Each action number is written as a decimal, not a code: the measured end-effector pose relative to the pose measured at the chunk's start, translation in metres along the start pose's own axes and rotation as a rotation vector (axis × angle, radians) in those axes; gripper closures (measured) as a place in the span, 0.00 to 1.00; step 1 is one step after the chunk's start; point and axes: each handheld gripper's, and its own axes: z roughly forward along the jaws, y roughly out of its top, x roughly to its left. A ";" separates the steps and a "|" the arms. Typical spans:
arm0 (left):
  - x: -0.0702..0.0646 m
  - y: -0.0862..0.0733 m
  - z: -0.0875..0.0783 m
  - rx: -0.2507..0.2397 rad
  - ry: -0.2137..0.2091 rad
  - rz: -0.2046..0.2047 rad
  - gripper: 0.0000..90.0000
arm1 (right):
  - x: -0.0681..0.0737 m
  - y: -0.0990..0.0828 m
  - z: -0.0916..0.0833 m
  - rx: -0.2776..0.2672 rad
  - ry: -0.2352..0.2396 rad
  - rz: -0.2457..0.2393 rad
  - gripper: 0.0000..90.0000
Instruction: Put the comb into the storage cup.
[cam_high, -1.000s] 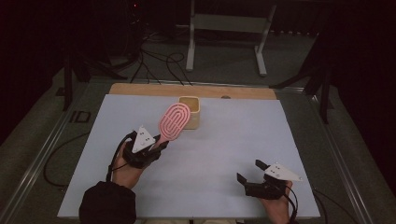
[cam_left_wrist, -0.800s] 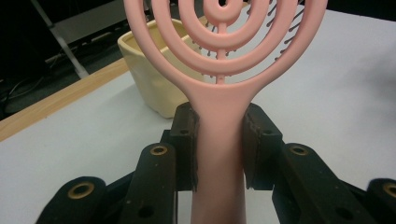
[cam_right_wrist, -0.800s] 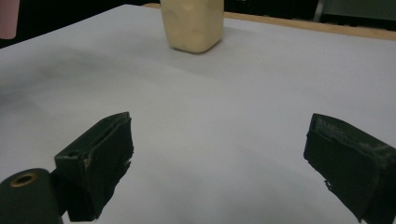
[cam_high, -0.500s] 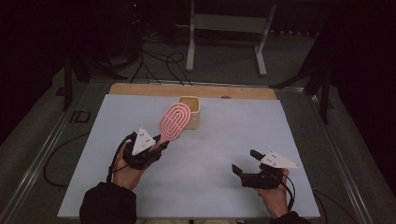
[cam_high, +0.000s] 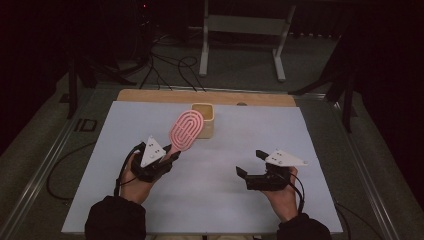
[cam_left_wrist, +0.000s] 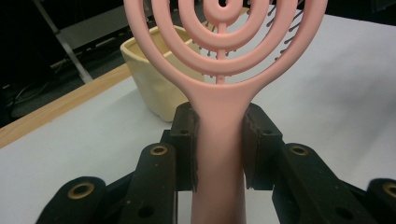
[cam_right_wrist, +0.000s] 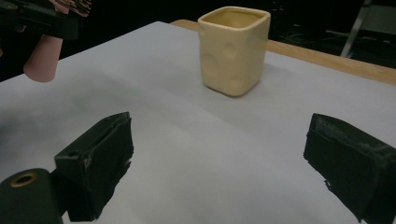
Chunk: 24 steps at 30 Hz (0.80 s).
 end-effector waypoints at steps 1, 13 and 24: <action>0.000 0.000 0.000 0.000 0.001 -0.001 0.78 | 0.001 0.002 0.002 0.001 0.004 -0.002 0.09; 0.000 -0.001 0.001 -0.004 0.004 -0.002 0.78 | 0.008 0.028 0.012 -0.019 0.038 -0.013 0.09; -0.001 -0.004 0.004 0.002 0.021 0.006 0.78 | 0.016 0.049 0.023 -0.006 0.048 -0.035 0.09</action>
